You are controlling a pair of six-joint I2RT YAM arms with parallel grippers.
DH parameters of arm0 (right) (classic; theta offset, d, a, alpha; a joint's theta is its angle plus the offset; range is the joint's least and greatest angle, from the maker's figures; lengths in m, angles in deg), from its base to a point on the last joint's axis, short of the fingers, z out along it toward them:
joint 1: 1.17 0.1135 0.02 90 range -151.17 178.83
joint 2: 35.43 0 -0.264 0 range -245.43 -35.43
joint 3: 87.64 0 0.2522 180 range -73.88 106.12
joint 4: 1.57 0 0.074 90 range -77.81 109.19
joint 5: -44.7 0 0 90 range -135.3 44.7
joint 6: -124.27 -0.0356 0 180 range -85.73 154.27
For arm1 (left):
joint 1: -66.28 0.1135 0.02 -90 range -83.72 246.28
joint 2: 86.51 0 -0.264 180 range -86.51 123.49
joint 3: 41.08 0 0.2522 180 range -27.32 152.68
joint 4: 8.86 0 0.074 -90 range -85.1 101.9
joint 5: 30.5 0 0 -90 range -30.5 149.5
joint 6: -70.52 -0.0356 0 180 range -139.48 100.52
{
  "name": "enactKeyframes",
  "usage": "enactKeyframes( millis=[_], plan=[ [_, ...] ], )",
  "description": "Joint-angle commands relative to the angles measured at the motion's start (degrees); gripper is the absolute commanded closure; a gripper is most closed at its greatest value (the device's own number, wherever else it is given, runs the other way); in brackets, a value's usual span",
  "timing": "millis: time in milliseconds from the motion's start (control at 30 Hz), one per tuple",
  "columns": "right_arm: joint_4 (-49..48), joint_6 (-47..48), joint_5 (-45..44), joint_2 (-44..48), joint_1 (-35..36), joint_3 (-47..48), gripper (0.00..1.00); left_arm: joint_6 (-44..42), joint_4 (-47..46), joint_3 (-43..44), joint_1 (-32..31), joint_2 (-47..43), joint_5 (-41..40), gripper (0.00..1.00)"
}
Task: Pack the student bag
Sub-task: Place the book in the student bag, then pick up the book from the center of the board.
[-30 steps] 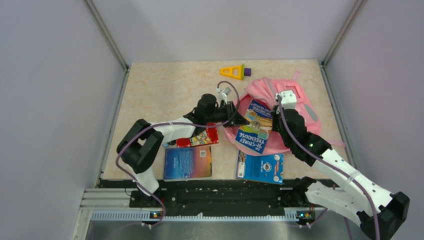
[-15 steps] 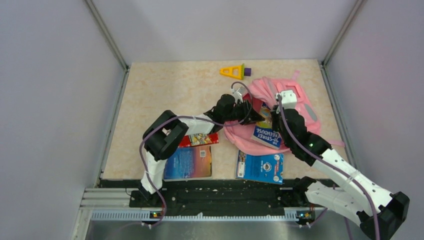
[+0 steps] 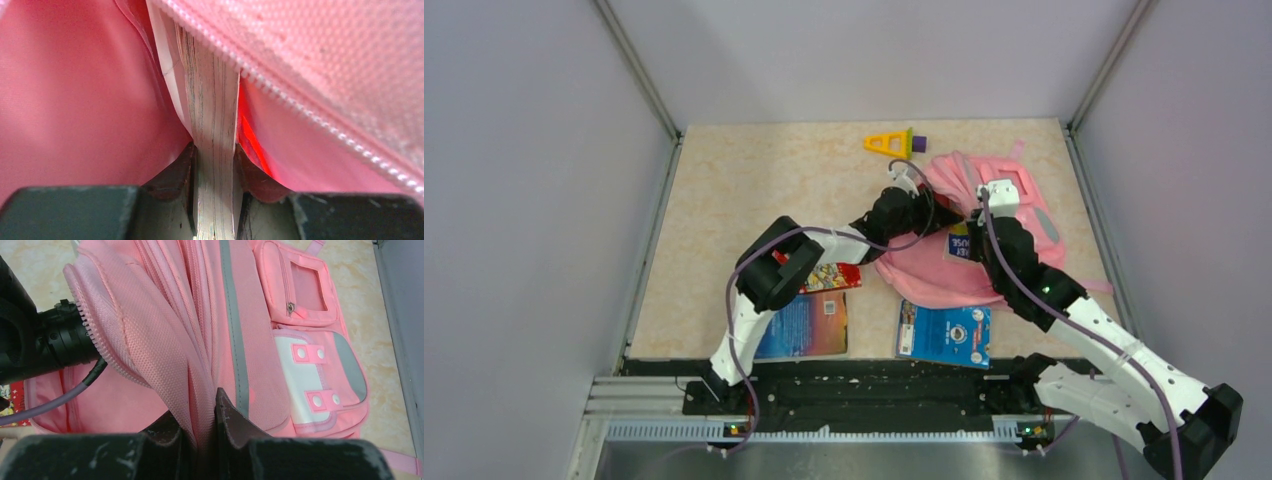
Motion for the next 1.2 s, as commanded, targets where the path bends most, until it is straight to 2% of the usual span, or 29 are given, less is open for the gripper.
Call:
enactKeyframes(
  millis=[0,200,233,367,433,500,667,833,1033,1167],
  plan=[
    [-8.7,-2.6,1.2,1.0,0.0,1.6,1.0,0.6,-10.2,4.5,-1.9,0.7,-4.8,1.0],
    [-8.5,-2.4,0.5,1.0,0.0,1.6,1.0,-2.2,-5.5,6.2,-3.0,1.9,-5.8,1.0],
    [-8.4,-2.4,0.5,1.0,0.0,1.6,1.0,-2.8,-4.8,6.0,-3.0,1.6,-6.0,0.96],
    [-8.3,-2.2,0.0,1.2,0.0,1.6,1.0,-7.3,-1.9,5.4,-3.1,-0.7,-5.8,0.6],
    [-8.3,-2.2,0.0,1.3,0.0,1.7,1.0,-9.5,-2.5,3.2,-3.1,-2.6,-6.2,0.31],
    [-8.3,-2.2,0.0,1.5,0.0,1.7,1.0,-11.9,-4.3,-0.3,-3.1,-5.1,-6.8,0.17],
    [-8.2,-1.9,-0.5,1.7,0.0,1.8,1.0,-19.6,-5.1,-7.7,-3.2,-12.2,-6.8,0.12],
    [-7.9,-1.4,-1.3,1.6,0.0,1.8,1.0,-27.4,-0.9,-16.7,-3.1,-21.6,-6.9,0.11],
    [-7.8,-0.7,-3.5,2.0,0.0,1.4,1.0,-34.5,13.0,-25.0,-2.5,-33.7,-8.9,0.08],
    [-7.8,-0.5,-3.8,2.1,0.0,1.2,1.0,-33.3,25.4,-28.9,-0.8,-41.1,-13.7,0.07]
  ],
)
